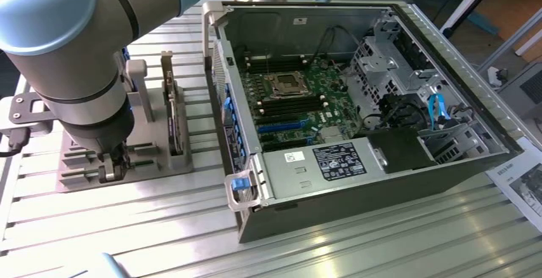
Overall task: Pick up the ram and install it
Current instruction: 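Pick up the ram and move it above insertion slot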
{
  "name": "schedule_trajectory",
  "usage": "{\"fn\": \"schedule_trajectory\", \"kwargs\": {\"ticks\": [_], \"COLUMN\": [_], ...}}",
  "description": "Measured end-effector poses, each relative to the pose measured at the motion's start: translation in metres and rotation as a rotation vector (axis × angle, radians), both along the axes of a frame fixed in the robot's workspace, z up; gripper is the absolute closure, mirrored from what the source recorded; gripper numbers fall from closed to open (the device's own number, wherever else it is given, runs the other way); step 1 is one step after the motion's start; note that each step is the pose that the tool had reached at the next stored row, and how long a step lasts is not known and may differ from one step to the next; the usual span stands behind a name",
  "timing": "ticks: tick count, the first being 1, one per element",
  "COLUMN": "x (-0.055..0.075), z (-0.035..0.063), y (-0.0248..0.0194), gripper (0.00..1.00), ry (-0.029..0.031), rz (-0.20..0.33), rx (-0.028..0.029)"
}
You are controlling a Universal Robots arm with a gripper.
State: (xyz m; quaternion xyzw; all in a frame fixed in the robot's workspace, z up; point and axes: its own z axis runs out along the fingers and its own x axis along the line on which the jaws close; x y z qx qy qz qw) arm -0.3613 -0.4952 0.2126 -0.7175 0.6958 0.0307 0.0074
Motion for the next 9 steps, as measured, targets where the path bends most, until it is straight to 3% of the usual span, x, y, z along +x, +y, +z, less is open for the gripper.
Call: {"fn": "schedule_trajectory", "kwargs": {"ticks": [6,9], "x": [0.000,0.000], "z": [0.0047,0.0126], "y": [0.0000,0.0000], "gripper": [0.87,0.87], "ry": [0.0002,0.0003], "rz": [0.000,0.000], "rx": [-0.0002,-0.0002]}}
